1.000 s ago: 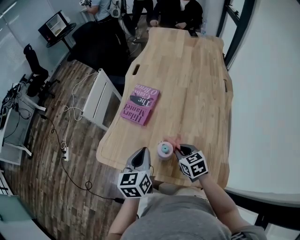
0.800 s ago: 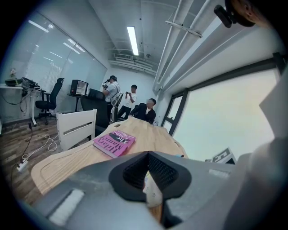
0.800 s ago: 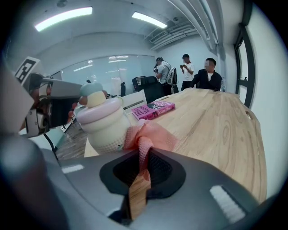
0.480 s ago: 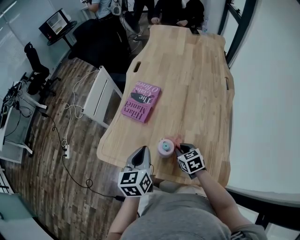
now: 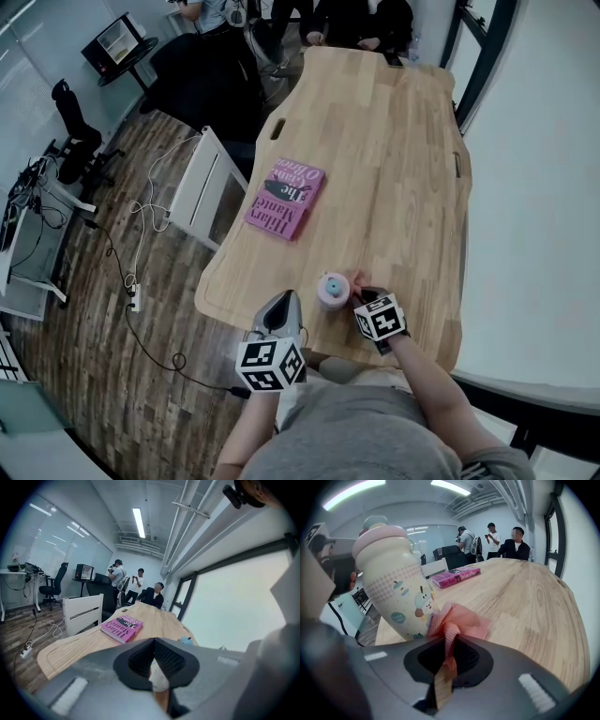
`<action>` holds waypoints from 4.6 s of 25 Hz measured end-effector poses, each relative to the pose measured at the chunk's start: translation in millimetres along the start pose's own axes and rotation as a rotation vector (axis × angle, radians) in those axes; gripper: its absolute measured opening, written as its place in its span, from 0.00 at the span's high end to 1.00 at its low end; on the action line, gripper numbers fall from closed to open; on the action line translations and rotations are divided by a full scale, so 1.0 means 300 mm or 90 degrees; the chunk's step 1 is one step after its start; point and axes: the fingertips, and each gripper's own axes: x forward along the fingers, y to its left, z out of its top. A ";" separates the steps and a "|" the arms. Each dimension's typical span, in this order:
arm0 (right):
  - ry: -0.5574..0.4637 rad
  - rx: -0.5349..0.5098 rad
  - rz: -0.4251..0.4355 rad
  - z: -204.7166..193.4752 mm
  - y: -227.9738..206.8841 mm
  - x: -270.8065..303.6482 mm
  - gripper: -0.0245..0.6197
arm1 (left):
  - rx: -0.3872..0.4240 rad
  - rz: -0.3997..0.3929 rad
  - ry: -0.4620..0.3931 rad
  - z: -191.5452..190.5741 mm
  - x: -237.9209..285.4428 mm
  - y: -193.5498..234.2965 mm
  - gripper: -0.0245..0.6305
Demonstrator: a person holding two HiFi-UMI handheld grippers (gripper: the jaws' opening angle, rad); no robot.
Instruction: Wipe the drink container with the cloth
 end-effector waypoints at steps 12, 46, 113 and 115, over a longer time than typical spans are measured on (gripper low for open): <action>-0.012 0.005 -0.025 -0.010 -0.013 -0.025 0.92 | 0.016 -0.023 0.004 -0.007 -0.021 -0.013 0.96; -0.379 0.104 -0.269 0.338 0.204 -0.752 0.92 | 0.071 -0.192 0.037 0.029 -0.214 -0.014 0.96; -0.053 0.047 -0.091 -0.008 0.299 -0.168 0.92 | 0.042 -0.137 0.070 -0.029 -0.136 0.082 0.96; -0.041 0.046 -0.088 -0.024 0.297 -0.150 0.92 | 0.042 -0.135 0.071 -0.031 -0.133 0.080 0.96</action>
